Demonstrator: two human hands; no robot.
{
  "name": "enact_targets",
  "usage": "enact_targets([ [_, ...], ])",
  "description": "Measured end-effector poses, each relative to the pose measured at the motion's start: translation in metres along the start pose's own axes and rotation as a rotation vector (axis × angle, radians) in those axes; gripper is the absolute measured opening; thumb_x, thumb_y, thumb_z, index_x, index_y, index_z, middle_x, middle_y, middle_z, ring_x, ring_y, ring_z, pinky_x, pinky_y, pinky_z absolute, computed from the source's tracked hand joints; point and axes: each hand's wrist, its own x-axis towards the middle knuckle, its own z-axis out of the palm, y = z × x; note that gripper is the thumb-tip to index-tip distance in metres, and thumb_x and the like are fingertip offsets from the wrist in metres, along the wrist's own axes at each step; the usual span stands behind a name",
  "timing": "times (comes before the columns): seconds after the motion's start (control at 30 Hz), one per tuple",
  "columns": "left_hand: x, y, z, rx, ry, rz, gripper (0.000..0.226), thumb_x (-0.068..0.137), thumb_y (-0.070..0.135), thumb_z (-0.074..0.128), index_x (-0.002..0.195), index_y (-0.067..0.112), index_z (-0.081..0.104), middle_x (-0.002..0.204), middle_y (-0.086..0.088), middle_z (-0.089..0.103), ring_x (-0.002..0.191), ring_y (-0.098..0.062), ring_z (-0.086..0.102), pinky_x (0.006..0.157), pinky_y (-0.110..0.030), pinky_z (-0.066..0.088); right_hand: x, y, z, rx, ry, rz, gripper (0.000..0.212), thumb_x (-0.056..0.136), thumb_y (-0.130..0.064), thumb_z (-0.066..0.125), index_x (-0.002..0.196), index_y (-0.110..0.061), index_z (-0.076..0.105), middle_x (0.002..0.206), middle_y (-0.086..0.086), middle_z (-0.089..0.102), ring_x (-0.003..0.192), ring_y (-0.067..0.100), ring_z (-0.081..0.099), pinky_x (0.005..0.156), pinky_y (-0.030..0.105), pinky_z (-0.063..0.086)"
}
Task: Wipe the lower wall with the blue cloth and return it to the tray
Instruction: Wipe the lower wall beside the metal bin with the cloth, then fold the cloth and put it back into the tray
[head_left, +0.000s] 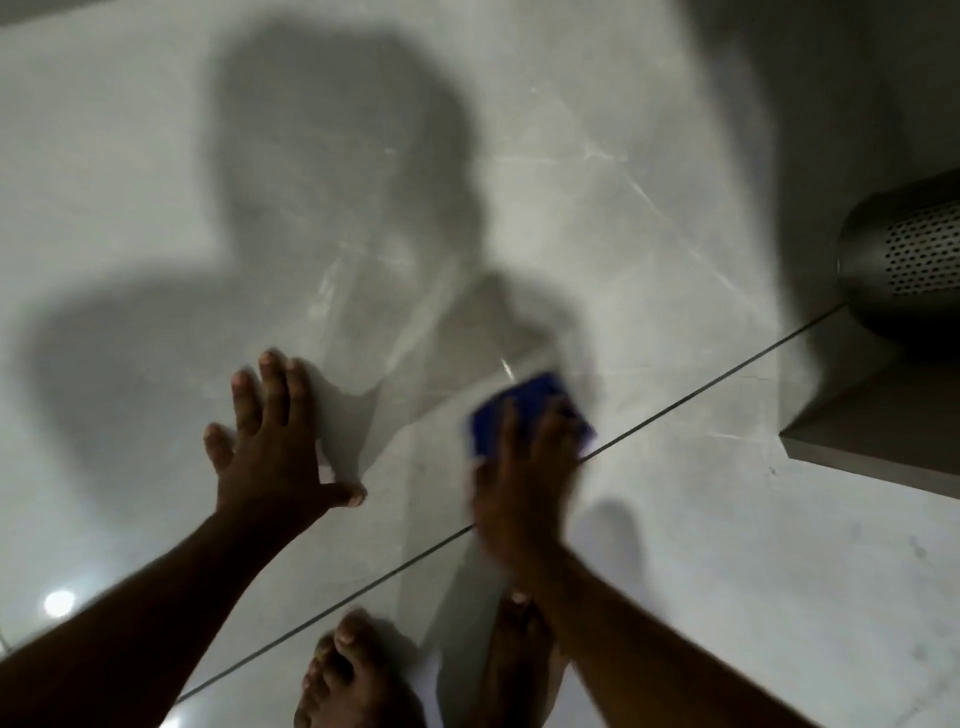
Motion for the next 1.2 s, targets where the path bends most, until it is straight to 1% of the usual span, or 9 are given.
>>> enact_targets([
  [0.07,0.000,-0.001,0.001,0.013,0.007,0.002,0.158,0.044,0.060,0.088,0.150,0.020,-0.022,0.160,-0.007,-0.029,0.146,-0.034,-0.025,0.112,-0.071,0.010,-0.002,-0.044,0.005,-0.050,-0.187,-0.505,0.075,0.082,-0.042,0.052,0.151,-0.033,0.025,0.163,0.018,0.013,0.146,0.050,0.009,0.112,0.073,0.015],
  [0.17,0.001,-0.001,0.002,0.008,0.022,0.008,0.158,0.044,0.059,0.088,0.150,0.021,-0.023,0.161,-0.006,-0.027,0.147,-0.033,-0.023,0.111,-0.071,0.012,0.100,-0.056,-0.017,-0.187,-0.068,-0.891,0.066,0.085,-0.046,0.049,0.148,-0.034,0.035,0.161,0.016,0.026,0.144,0.048,0.022,0.111,0.066,0.021],
  [0.3,0.001,-0.001,0.003,0.012,0.016,0.000,0.158,0.043,0.061,0.087,0.149,0.020,-0.023,0.160,-0.006,-0.028,0.147,-0.035,-0.023,0.110,-0.072,0.013,0.188,0.023,-0.047,-0.159,0.036,-0.298,0.068,0.087,-0.050,0.051,0.149,-0.027,0.035,0.158,0.027,0.025,0.138,0.056,0.028,0.108,0.062,0.035],
  [0.43,0.000,0.001,0.001,0.000,0.024,-0.009,0.159,0.043,0.060,0.088,0.150,0.019,-0.021,0.160,-0.007,-0.028,0.146,-0.036,-0.023,0.110,-0.073,0.013,0.113,0.083,-0.063,-0.054,-0.036,0.168,0.069,0.089,-0.026,0.058,0.151,-0.022,0.029,0.159,0.026,0.018,0.139,0.053,0.028,0.106,0.057,0.039],
  [0.57,0.001,0.004,0.000,0.027,0.005,-0.025,0.156,0.046,0.058,0.088,0.150,0.018,-0.020,0.160,-0.007,-0.028,0.147,-0.035,-0.023,0.110,-0.071,0.012,-0.001,0.018,-0.028,-0.040,-0.180,-0.151,0.069,0.072,-0.008,0.068,0.138,-0.021,0.051,0.150,0.029,0.038,0.119,0.053,0.054,0.080,0.054,0.057],
  [0.73,-0.018,0.018,-0.041,0.153,-0.087,-0.091,0.116,0.075,0.052,0.073,0.153,0.014,-0.004,0.164,-0.013,-0.003,0.150,-0.036,0.003,0.113,-0.064,0.023,-0.060,-0.053,-0.066,0.308,-0.793,-0.242,0.063,0.083,-0.005,0.061,0.141,-0.025,0.047,0.145,0.012,0.052,0.129,0.033,0.052,0.110,0.041,0.043],
  [0.93,-0.160,0.088,-0.181,-0.403,-0.130,-0.250,0.052,0.099,0.042,0.042,0.114,-0.003,0.063,0.122,-0.027,0.064,0.110,-0.038,0.060,0.094,-0.041,0.046,-0.097,-0.099,-0.257,0.491,-0.562,-0.023,0.062,0.090,-0.007,0.056,0.146,-0.026,0.038,0.143,0.006,0.055,0.129,0.026,0.053,0.108,0.036,0.045],
  [1.07,-0.302,0.165,-0.309,-1.132,-0.423,-0.294,0.063,0.091,0.063,0.041,0.104,0.010,0.071,0.110,-0.013,0.074,0.105,-0.027,0.066,0.096,-0.040,0.047,-0.145,-0.126,-0.450,0.504,-0.403,-0.105,0.072,0.094,-0.013,0.056,0.154,-0.019,0.016,0.145,0.009,0.051,0.127,0.028,0.054,0.102,0.035,0.048],
  [1.2,-0.428,0.227,-0.438,-1.267,-0.459,0.022,0.044,0.086,0.040,0.063,0.120,0.011,0.066,0.113,-0.013,0.074,0.105,-0.028,0.069,0.093,-0.042,0.054,-0.197,-0.143,-0.627,0.460,-0.215,-0.312,0.077,0.094,-0.015,0.056,0.155,-0.013,0.009,0.163,0.008,0.021,0.148,0.025,0.027,0.117,0.041,0.035],
])
